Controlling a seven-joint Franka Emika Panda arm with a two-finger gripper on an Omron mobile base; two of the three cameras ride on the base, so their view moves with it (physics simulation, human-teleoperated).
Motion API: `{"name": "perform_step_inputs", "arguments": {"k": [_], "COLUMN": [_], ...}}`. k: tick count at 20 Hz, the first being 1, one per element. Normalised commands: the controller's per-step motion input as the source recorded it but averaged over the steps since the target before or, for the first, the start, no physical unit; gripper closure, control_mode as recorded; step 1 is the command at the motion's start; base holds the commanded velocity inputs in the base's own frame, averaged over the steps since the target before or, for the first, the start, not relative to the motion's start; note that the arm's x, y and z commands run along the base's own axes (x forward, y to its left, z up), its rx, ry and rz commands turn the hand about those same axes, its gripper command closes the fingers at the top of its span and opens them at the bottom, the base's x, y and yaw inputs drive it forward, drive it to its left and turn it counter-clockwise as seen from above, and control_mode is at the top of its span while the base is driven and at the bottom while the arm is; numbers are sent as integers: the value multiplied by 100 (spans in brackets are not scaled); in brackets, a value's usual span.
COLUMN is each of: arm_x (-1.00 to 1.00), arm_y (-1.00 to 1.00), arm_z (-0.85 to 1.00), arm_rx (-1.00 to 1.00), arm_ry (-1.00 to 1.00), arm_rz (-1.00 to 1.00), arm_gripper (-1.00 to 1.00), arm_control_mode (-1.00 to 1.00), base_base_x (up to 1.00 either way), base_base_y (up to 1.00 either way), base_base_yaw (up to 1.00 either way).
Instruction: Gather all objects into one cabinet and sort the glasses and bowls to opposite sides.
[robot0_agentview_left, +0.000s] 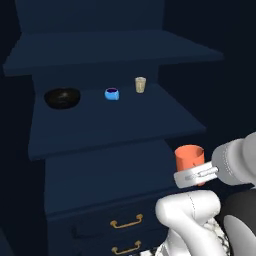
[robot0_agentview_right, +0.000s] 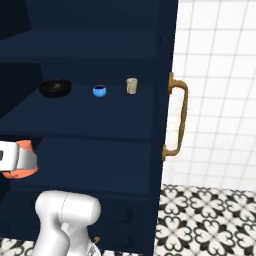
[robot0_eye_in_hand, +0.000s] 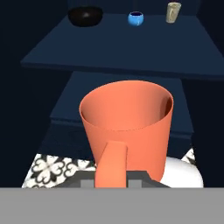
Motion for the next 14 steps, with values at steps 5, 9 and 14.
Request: {"name": "perform_step_inputs", "arguments": {"k": [5,9,14], "arm_x": [0,0,0], "arm_y": [0,0,0], "arm_z": [0,0,0], "arm_rx": [0,0,0], "arm_ry": [0,0,0], "arm_rz": [0,0,0], "arm_gripper": [100,100,100], "arm_control_mode": [100,100,100], "base_base_x": [53,36,72], "base_base_y": [-59,-7,11], "base_base_yaw": [0,5,4]}}
